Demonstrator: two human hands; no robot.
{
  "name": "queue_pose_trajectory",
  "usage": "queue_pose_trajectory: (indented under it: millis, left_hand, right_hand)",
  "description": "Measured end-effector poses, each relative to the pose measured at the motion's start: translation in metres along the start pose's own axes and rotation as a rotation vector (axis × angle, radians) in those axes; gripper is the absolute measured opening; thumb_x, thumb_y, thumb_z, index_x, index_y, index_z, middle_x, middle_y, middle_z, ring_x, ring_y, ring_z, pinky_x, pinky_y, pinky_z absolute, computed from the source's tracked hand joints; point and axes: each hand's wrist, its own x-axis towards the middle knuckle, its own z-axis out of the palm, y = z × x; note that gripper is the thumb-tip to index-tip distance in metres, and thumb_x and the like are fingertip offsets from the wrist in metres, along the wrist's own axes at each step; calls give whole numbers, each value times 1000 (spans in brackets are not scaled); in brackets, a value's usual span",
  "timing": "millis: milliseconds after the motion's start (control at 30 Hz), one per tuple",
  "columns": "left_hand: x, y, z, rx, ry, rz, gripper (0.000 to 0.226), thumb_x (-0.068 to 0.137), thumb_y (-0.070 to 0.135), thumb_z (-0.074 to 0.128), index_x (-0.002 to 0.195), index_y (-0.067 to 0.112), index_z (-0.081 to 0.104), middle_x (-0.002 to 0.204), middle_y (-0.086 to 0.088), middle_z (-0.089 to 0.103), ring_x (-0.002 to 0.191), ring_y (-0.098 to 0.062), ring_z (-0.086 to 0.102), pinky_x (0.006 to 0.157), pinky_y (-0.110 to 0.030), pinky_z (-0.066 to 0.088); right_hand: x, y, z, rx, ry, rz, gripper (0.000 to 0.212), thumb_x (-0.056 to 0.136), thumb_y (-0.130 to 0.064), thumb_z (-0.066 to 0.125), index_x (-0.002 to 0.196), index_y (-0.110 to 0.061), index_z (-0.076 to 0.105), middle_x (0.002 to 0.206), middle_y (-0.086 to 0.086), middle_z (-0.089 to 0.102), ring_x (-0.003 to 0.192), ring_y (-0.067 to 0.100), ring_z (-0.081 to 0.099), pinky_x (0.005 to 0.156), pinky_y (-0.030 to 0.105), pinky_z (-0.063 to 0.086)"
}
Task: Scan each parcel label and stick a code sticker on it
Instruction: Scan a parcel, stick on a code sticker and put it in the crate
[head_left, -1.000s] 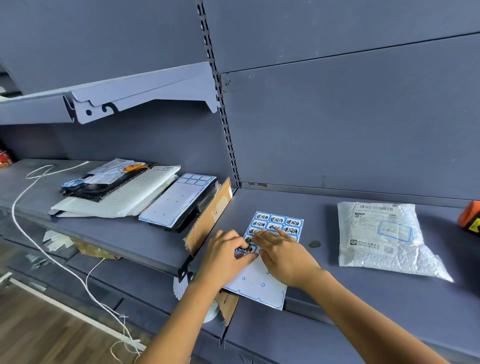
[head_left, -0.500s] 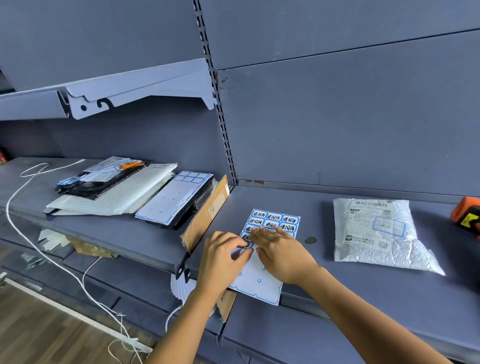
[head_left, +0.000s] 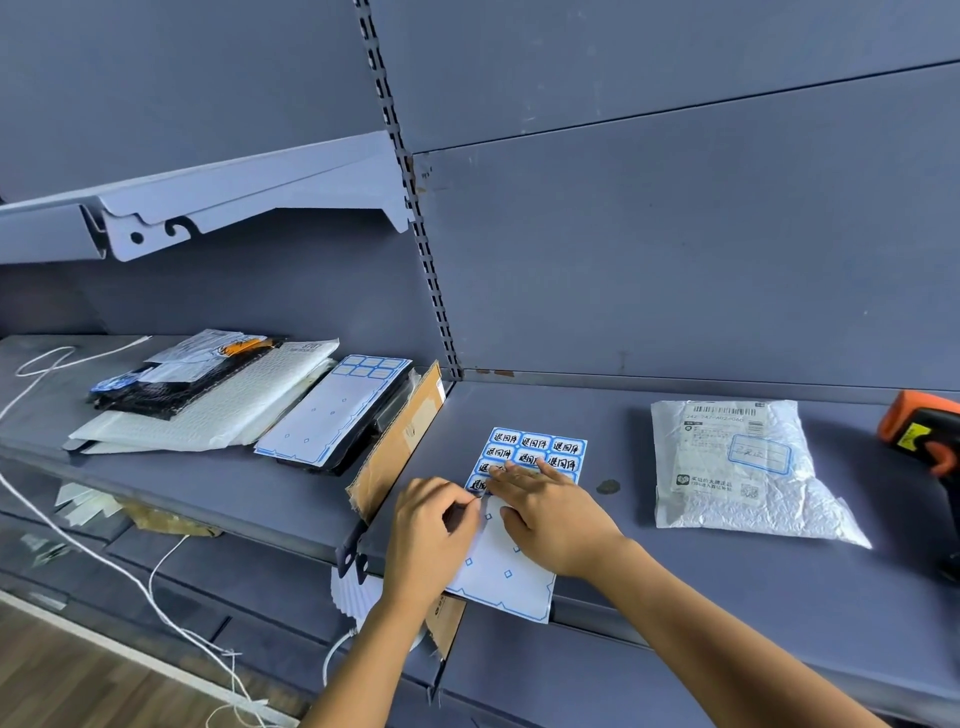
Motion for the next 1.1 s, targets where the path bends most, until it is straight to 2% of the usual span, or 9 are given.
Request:
queue_pose_trajectory:
  millis: [167,300,367,433,567,733,833,933,1100]
  left_hand:
    - [-1,5,-5,-79,29,-28,24,80,36,53,67,17,61,72,19,56,76,-5,51,68,-11,39]
    - [1,7,-6,-143,82,-165,17,82,12,67,66,15,62,72,13,60,76,-4,55,67,-7,39]
    - [3,9,-8,-158,86,-212,22,81,3,68,66,17,61,72,9,62,78,-6,56,66,-7,39]
    - [5,13,-9,-180,74,-230,28,81,4,68,65,24,59,73,9,63,78,-8,56,67,-8,39]
    - [14,24,-20,-257,54,-256,32,82,2,67,64,27,59,69,6,64,71,-4,57,63,-7,40]
    - [37,48,-32,-166,139,-142,21,82,7,68,66,19,61,71,12,61,77,-4,56,65,-6,37]
    - [51,68,-22,-174,94,28,17,84,26,62,67,21,61,72,14,59,77,-13,55,71,-21,40]
    - [63,92,-2,-103,94,231,22,84,35,55,69,22,64,74,13,61,77,-14,54,73,-29,39]
    - [71,124,36,-46,142,455,18,83,28,58,67,21,63,73,11,62,77,-14,50,70,-27,37]
  right_hand:
    - [0,1,2,-29,14,-13,48,101,-28,26,149,-20,29,156,-3,24,146,11,13,117,30,-6]
    - [1,1,3,-60,12,-17,67,89,-38,5,144,-21,38,152,-3,34,143,15,24,117,37,0]
    - [1,0,3,-178,112,-38,60,85,-35,19,126,-24,61,131,-4,58,127,23,50,112,46,26]
    - [0,1,6,-258,245,-49,46,82,-31,32,105,-28,72,110,-8,65,105,24,57,98,46,44]
    - [-2,-2,5,-283,542,-2,32,83,-30,40,91,-27,71,91,-6,60,87,22,46,77,35,34]
    - [-7,-14,-31,197,599,307,36,85,-42,43,68,-19,65,63,-9,49,69,21,47,67,31,33]
    - [-15,-16,-64,699,463,493,35,88,-36,58,70,-7,64,58,-1,50,58,16,44,58,26,36]
    - [-31,-8,-84,1094,492,602,36,87,-36,62,76,-3,69,63,1,58,57,8,45,56,21,36]
    - [-63,15,-97,1311,571,736,25,89,-30,63,69,-16,65,39,-16,46,45,1,40,51,15,29]
